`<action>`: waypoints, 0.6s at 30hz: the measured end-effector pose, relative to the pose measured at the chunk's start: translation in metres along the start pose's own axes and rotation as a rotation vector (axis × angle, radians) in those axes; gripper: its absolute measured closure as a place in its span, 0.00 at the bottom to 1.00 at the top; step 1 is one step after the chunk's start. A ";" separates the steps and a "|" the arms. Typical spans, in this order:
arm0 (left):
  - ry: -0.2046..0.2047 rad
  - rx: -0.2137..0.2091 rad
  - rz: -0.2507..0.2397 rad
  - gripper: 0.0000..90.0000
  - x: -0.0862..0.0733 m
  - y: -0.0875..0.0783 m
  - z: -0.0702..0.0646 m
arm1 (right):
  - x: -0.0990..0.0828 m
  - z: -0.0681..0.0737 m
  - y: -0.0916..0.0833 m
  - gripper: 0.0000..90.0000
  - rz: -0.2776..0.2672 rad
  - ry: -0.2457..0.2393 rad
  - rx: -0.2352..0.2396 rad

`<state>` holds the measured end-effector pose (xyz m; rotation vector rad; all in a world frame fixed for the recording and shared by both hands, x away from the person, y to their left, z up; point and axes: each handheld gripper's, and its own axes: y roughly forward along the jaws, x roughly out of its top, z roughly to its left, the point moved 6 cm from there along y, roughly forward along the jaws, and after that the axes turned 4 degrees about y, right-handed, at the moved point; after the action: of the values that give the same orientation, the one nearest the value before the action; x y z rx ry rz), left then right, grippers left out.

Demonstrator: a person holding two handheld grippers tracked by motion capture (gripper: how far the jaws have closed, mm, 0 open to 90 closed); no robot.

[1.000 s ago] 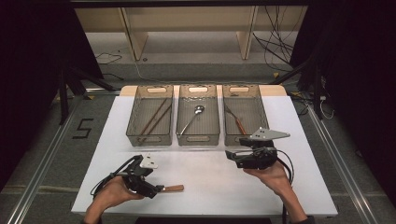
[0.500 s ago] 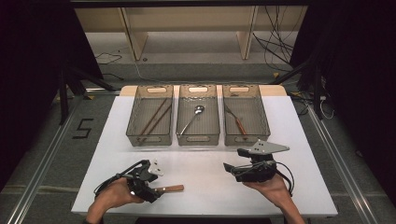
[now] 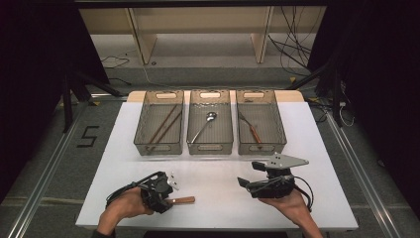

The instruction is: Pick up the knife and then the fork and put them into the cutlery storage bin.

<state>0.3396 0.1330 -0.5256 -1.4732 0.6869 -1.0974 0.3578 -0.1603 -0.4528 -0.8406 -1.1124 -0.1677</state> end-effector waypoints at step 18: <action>0.013 -0.042 -0.046 0.85 0.001 -0.002 0.001 | 0.000 0.008 -0.001 0.29 0.001 -0.012 0.021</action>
<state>0.3408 0.1333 -0.5235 -1.5254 0.6922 -1.1346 0.3517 -0.1559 -0.4507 -0.8242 -1.1234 -0.1500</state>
